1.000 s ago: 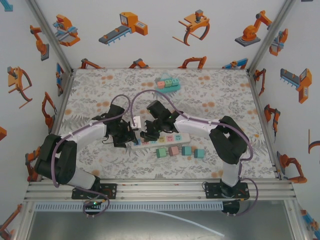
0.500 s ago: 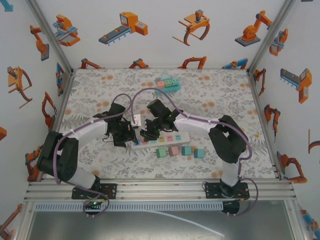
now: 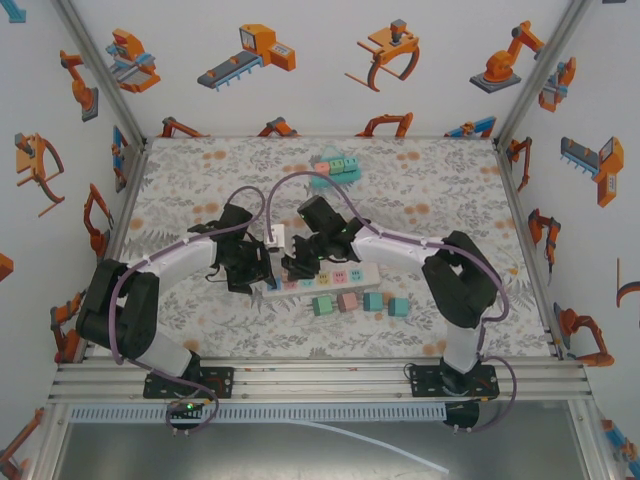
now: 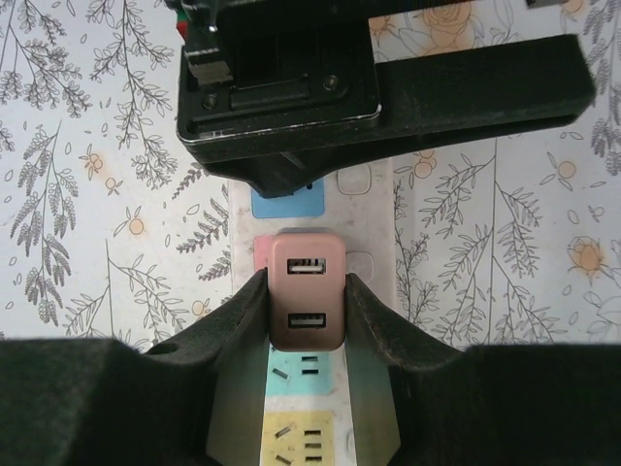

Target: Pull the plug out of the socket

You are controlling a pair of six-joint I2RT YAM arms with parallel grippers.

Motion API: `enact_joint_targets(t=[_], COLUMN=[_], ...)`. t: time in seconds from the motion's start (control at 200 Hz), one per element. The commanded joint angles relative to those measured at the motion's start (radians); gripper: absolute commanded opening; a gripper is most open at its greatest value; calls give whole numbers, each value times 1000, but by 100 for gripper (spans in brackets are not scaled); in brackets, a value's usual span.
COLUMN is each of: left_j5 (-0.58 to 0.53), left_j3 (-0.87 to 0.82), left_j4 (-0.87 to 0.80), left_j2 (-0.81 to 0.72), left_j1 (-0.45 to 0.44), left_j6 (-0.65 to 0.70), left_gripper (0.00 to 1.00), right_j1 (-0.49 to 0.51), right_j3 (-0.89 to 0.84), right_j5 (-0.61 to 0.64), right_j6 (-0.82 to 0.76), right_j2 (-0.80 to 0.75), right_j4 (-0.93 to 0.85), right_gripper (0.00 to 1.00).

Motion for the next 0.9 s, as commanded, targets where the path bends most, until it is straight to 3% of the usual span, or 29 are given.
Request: enact_joint_targets(t=[0.0, 0.215, 0.32, 0.626, 0.896], left_j5=[-90, -79, -52, 45, 198], left_j3=[-10, 19, 36, 75, 77], left_j4=[-42, -35, -8, 80, 87], left_j2=[26, 0, -30, -225, -396], left_j1=[-4, -2, 2, 13, 14], left_j6=[44, 73, 109, 166, 251], left_gripper=[63, 63, 64, 67, 70], right_j1=[-13, -13, -13, -37, -172], right_j3=[-9, -65, -103, -216, -404], right_j5=[-13, 30, 83, 273, 459], right_j6=[20, 54, 142, 586, 1096], right_j2=[-95, -173, -237, -482, -761], right_j4=[79, 107, 150, 182, 154], right_gripper=[13, 13, 13, 14, 13])
